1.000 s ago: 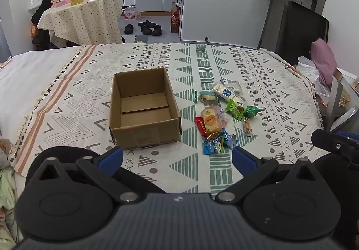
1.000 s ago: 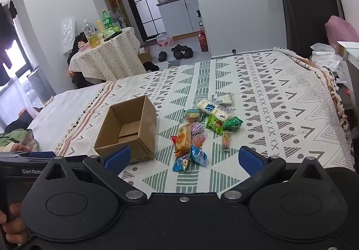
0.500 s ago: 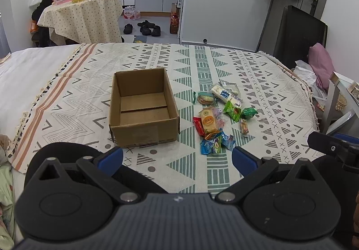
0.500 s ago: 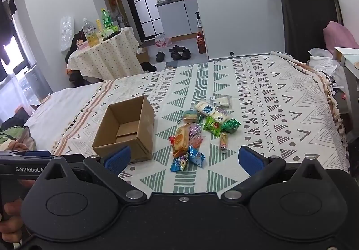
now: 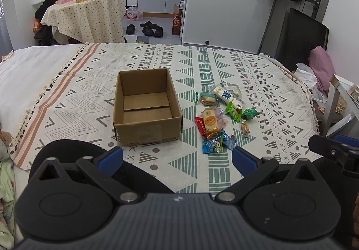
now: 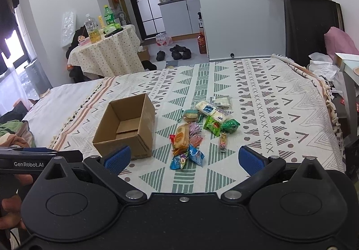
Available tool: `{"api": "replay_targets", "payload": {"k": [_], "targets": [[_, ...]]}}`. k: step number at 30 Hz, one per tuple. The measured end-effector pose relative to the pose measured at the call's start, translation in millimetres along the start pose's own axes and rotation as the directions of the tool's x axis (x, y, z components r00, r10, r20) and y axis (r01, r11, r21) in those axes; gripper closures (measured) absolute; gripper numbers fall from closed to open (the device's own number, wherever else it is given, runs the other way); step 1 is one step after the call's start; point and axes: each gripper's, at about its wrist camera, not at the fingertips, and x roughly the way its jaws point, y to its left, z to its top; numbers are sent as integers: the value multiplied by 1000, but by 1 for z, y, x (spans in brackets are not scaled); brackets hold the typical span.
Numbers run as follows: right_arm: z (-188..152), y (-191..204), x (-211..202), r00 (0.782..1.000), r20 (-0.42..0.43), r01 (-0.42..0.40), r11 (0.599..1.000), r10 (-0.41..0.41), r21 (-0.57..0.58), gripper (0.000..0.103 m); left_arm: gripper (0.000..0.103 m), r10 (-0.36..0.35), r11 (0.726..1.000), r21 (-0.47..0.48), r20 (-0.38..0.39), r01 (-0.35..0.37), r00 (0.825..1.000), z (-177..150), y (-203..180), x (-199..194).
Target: Organize snacks
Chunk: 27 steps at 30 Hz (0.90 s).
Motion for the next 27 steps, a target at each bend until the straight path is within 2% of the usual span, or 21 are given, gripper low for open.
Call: {"api": "replay_targets", "payload": {"k": [14, 23, 27], "targets": [[-4, 5, -3, 1000, -10, 4, 1000, -4, -18, 0, 0, 2, 1000, -7, 1, -2, 1000, -5, 2, -5], [-6, 8, -3, 999, 3, 54, 998, -54, -45, 0, 0, -4, 1000, -5, -3, 4, 1000, -4, 3, -4], [-5, 5, -2, 999, -6, 31, 999, -32, -27, 0, 0, -4, 1000, -4, -4, 4, 1000, -4, 4, -3]]}}
